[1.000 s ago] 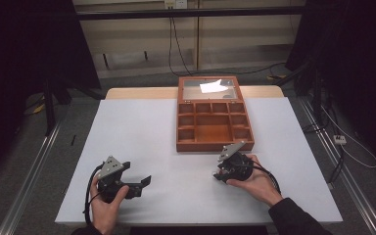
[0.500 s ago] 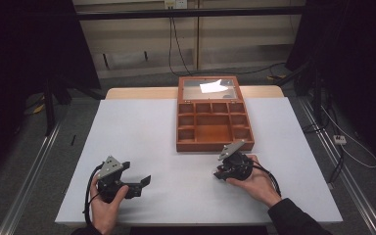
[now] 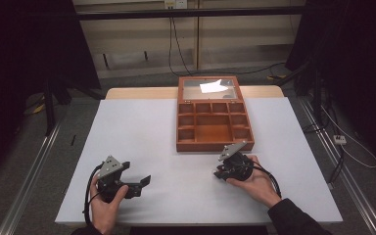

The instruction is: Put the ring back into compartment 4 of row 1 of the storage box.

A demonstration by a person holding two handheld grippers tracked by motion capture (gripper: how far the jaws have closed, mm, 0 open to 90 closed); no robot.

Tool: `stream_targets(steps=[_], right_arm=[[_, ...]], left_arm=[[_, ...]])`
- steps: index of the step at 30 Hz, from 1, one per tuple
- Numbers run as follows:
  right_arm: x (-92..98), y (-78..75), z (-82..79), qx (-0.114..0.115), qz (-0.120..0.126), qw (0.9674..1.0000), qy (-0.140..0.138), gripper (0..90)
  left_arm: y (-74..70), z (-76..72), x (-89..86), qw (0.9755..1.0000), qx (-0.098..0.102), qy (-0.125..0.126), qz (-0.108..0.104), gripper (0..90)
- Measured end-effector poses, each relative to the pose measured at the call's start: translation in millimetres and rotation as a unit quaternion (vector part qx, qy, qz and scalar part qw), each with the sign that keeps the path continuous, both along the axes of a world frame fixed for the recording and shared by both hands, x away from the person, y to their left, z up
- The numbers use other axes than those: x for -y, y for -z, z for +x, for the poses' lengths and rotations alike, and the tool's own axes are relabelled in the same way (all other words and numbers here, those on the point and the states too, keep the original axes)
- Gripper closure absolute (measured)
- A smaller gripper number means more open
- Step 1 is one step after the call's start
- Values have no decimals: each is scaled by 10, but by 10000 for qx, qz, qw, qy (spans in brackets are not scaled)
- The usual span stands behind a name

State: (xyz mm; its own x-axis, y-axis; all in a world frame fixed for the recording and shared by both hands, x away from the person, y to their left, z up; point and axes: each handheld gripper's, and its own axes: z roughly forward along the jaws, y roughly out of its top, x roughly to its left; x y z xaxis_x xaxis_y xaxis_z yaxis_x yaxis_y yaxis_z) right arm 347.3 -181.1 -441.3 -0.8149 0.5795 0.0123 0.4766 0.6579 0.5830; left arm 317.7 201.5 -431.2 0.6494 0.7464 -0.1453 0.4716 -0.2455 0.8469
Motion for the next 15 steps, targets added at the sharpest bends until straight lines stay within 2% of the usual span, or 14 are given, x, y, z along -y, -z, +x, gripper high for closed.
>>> stream_targets(steps=[15], right_arm=[[48,-29,-39,-1,227,9997,0,718]], left_arm=[[3,0,-4,10000,-4,-18,-26,57]])
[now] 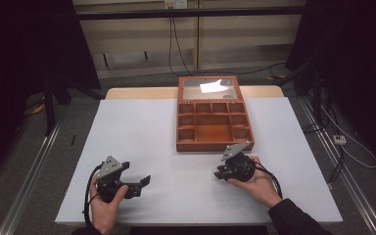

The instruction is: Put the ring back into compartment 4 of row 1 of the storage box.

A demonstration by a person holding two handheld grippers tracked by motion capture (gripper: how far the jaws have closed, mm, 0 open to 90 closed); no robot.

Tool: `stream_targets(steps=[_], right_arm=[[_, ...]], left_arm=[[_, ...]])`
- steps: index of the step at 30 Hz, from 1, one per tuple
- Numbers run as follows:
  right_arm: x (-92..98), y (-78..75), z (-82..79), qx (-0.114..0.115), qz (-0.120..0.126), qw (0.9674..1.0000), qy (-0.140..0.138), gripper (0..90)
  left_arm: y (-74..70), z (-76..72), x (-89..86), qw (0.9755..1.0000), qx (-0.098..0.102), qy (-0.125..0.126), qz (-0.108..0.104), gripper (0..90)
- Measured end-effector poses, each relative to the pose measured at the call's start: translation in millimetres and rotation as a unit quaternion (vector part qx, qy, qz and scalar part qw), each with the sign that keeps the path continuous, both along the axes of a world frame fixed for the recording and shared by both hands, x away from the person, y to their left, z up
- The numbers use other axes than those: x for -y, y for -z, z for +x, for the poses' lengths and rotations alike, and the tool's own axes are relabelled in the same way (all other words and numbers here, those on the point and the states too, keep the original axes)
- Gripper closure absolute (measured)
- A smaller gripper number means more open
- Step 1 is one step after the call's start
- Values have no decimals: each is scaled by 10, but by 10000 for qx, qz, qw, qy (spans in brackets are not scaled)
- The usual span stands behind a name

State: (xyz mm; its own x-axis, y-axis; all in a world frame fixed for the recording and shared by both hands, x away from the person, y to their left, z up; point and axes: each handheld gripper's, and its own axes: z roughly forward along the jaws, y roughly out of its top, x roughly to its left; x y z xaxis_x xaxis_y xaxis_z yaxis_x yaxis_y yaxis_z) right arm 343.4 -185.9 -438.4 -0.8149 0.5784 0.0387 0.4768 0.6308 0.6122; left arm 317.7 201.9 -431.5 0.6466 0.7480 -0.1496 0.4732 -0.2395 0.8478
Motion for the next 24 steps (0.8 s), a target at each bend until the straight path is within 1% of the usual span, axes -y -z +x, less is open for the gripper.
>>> stream_targets(steps=[4,6,12,19,20,24], right_arm=[[14,-16,-5,9,78,10000,22,718],[19,-33,-10,59,140,9999,35,718],[34,-51,-12,86,216,9997,2,718],[79,-118,-3,181,339,9992,55,718],[89,-139,-1,198,391,9990,53,718],[101,-155,-8,217,449,9988,-13,718]], left_arm=[[-2,-2,2,10000,1,-7,13,57],[-1,-1,0,10000,2,-1,0,57],[-1,-1,0,10000,7,-6,0,58],[-1,0,2,10000,0,-6,32,57],[-1,0,2,10000,-4,-5,32,57],[-1,0,1,10000,-3,-15,26,57]])
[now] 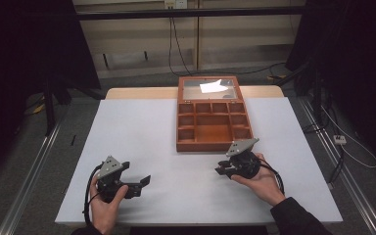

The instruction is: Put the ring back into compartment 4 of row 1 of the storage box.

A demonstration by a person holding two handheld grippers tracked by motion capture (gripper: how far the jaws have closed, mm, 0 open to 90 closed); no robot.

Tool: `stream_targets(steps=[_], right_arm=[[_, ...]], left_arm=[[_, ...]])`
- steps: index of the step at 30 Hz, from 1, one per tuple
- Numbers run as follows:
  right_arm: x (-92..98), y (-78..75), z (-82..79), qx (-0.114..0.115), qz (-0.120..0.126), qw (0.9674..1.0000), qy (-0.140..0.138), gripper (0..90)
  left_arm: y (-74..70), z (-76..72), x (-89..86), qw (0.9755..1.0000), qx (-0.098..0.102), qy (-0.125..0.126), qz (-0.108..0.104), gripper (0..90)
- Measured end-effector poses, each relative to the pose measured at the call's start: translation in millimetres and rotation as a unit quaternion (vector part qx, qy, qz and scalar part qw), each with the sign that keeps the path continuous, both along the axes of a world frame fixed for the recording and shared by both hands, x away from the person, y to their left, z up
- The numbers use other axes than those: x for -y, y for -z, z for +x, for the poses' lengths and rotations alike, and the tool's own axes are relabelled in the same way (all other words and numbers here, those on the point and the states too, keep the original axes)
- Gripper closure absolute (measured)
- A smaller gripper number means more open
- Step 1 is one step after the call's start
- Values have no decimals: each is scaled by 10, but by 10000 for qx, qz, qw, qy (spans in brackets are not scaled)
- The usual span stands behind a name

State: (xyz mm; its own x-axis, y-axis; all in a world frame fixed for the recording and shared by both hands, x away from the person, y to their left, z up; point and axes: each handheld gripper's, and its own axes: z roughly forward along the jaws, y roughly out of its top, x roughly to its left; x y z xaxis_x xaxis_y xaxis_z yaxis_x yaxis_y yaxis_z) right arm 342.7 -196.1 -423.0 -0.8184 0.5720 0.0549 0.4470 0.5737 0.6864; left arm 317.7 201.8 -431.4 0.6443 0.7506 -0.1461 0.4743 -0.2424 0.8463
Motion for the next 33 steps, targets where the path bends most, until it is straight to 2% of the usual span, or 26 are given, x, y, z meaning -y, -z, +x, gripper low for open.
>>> stream_targets(steps=[7,27,33], right_arm=[[-3,-46,-14,69,14,9999,-87,718],[99,-164,-16,266,83,9996,-72,719],[145,-240,-14,341,101,9994,-45,719]], left_arm=[[5,1,-3,10000,-10,3,-16,57],[7,6,-4,10000,-22,9,-35,57],[6,8,-2,10000,-17,26,9,58]])
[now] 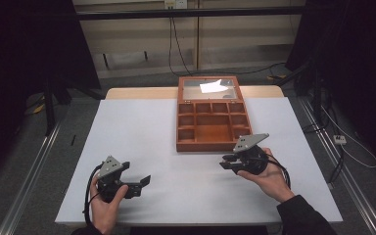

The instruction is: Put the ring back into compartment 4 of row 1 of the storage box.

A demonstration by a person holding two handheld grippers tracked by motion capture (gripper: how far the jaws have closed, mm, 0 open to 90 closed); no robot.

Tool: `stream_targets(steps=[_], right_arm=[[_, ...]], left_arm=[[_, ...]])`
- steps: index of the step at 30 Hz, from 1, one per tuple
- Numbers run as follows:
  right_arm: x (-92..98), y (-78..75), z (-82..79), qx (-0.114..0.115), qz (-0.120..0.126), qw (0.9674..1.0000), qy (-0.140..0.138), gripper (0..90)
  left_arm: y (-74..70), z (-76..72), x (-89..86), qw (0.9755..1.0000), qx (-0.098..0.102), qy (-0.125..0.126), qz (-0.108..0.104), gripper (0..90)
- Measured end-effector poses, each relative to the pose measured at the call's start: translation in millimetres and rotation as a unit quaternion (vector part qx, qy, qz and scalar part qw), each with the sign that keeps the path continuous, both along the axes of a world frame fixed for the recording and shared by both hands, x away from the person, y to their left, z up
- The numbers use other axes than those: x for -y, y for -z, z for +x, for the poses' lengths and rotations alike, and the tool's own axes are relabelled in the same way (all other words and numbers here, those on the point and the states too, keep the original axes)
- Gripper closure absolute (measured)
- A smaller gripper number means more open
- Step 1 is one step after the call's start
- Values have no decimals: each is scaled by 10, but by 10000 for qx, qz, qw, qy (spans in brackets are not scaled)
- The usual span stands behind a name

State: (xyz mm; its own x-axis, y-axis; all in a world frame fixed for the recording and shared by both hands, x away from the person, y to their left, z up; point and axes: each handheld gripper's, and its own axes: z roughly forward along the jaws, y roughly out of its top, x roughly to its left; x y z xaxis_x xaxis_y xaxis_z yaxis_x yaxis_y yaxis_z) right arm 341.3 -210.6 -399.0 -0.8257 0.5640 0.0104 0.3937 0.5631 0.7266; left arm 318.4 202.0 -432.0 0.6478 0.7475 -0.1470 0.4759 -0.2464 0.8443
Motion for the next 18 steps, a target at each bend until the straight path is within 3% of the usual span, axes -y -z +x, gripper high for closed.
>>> stream_targets(steps=[13,18], right_arm=[[49,-154,39,193,90,9997,72,719],[37,-198,77,304,17,9995,108,719]], left_arm=[[-3,-1,2,10000,8,7,4,57],[-3,-1,2,10000,7,11,5,57]])
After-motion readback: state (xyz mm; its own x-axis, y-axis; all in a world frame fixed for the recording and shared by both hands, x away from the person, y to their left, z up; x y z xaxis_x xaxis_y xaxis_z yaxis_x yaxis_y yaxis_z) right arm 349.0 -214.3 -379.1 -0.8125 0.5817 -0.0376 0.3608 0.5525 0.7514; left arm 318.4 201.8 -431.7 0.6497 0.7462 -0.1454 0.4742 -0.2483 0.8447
